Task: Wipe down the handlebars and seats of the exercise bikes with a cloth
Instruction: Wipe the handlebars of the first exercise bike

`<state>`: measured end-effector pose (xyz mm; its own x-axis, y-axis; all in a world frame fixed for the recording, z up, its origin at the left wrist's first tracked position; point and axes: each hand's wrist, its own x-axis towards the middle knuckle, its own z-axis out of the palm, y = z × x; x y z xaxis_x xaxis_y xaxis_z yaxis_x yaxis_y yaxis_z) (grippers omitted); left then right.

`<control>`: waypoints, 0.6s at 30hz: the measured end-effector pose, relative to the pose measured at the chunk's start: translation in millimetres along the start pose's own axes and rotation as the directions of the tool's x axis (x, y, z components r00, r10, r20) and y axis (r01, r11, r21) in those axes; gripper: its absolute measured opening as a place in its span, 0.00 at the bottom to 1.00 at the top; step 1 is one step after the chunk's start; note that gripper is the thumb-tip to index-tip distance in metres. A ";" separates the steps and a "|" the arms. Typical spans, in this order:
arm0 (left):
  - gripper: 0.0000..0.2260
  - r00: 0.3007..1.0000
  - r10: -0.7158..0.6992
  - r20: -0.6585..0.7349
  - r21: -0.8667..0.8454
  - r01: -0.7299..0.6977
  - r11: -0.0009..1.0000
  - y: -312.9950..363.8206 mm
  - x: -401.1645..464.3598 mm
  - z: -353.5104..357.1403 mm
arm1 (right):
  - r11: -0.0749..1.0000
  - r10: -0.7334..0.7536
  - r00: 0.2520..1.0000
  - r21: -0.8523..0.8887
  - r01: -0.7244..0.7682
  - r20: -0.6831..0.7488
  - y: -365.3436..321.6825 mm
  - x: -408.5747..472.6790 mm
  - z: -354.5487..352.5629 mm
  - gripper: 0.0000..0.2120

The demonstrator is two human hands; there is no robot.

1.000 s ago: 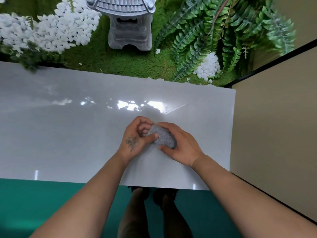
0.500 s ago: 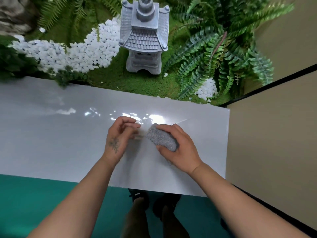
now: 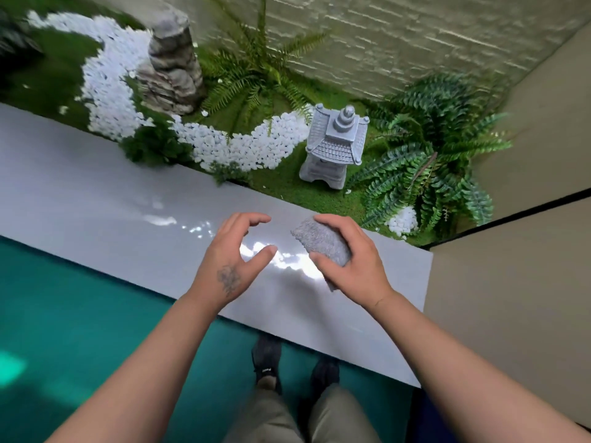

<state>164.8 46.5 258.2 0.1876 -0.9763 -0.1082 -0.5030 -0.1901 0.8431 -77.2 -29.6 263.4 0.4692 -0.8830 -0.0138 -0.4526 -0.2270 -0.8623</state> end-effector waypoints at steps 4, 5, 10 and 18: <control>0.19 0.996 -0.010 -0.092 0.018 0.012 1.000 22.9 -46.5 -30.8 | 0.997 -0.073 0.996 0.032 0.072 0.054 -42.8 -5.1 0.5 0.26; 0.20 0.993 -0.022 -0.117 0.020 0.024 1.000 27.2 -59.9 -36.1 | 0.995 -0.087 0.994 0.052 0.084 0.068 -51.2 -6.8 2.1 0.26; 0.21 0.947 -0.117 -0.298 0.039 0.134 0.990 43.2 -137.8 -46.5 | 0.975 -0.198 0.959 0.136 0.173 0.201 -81.3 -17.8 17.3 0.26; 0.24 0.759 -0.271 -0.593 -0.019 0.323 0.946 57.8 -276.3 -40.5 | 0.913 -0.408 0.761 0.218 0.345 0.505 -133.1 -49.3 65.1 0.27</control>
<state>118.0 309.4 358.2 0.7784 -0.6278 0.0019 -0.3994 -0.4929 0.7730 9.3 70.9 345.9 0.9245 -0.3714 0.0858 -0.0860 -0.4226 -0.9022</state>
